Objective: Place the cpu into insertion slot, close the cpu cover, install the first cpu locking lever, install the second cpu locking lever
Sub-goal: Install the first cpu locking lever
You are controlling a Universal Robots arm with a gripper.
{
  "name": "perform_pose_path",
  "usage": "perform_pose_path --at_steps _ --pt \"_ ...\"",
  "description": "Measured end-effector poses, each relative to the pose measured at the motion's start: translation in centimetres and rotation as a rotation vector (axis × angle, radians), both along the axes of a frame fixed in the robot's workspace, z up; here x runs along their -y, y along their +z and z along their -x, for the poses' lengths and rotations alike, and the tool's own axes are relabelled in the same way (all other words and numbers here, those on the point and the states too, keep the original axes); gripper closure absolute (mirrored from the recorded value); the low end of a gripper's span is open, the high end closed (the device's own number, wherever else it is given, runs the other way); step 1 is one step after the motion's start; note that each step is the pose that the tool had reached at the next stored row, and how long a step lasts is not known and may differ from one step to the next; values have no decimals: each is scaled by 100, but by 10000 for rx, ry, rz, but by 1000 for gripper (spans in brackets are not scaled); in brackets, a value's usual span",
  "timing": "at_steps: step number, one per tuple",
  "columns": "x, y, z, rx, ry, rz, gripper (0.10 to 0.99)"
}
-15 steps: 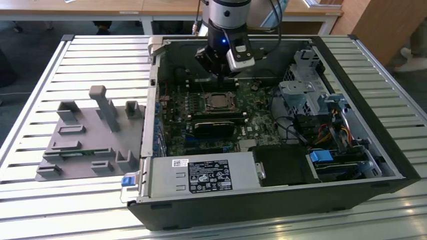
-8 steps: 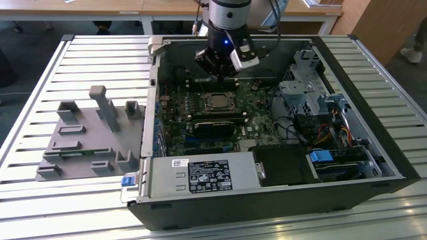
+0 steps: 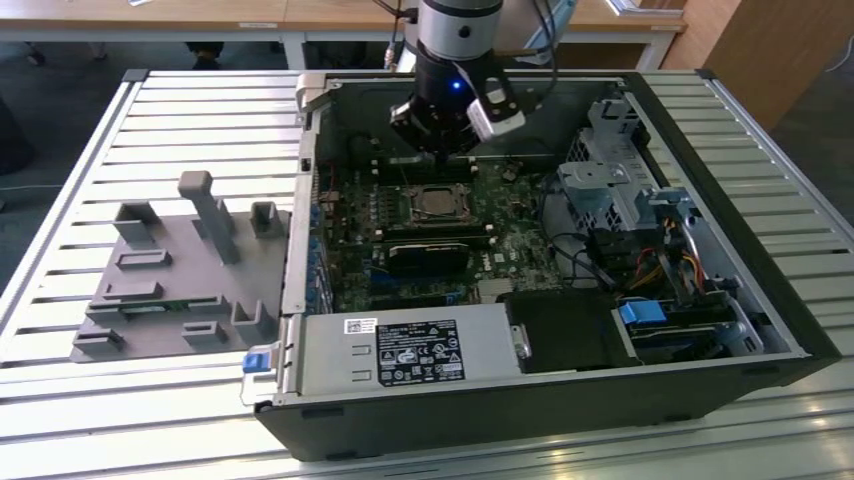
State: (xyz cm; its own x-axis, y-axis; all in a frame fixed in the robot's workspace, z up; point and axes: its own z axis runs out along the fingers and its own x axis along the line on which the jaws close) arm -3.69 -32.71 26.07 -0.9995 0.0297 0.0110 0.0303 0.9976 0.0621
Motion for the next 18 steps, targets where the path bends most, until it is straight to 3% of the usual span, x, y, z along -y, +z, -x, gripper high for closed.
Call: perform_pose_path --at_steps 4,9,18 --pt "0 -4 16 3 331 -8 973" --pt "0 -4 154 42 331 -40 973" --pt "0 -7 333 50 331 -50 973"
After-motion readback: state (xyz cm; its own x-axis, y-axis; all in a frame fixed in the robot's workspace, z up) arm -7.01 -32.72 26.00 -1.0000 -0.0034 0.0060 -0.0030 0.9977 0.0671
